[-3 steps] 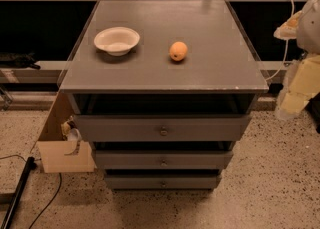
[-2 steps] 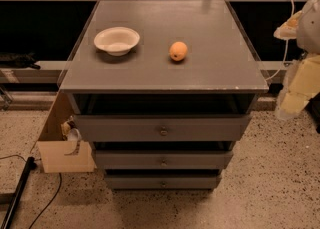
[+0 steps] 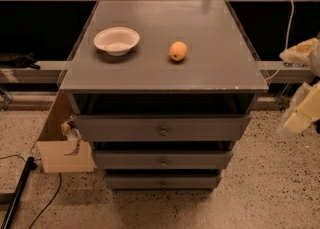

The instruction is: Open middle drawer

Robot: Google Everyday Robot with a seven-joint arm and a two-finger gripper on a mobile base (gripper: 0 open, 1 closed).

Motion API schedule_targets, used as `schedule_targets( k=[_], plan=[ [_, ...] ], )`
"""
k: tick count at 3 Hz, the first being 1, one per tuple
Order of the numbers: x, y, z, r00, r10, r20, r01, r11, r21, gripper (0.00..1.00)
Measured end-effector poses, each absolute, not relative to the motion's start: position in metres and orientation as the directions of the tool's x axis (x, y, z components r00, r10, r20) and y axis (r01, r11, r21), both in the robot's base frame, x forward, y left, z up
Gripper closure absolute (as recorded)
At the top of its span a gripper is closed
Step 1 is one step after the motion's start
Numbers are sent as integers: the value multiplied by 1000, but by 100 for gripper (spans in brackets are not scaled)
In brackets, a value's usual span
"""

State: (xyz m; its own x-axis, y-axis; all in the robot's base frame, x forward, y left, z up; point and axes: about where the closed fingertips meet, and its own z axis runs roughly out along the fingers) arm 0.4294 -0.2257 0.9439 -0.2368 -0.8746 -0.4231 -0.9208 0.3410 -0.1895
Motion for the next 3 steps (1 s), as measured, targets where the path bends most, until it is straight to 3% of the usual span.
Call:
schedule_targets(
  k=[1, 3],
  plan=[
    [409, -212, 900, -285, -793, -539, -917, 389, -88, 0],
    [387, -165, 819, -301, -794, -528, -937, 350, 8, 0]
  ],
)
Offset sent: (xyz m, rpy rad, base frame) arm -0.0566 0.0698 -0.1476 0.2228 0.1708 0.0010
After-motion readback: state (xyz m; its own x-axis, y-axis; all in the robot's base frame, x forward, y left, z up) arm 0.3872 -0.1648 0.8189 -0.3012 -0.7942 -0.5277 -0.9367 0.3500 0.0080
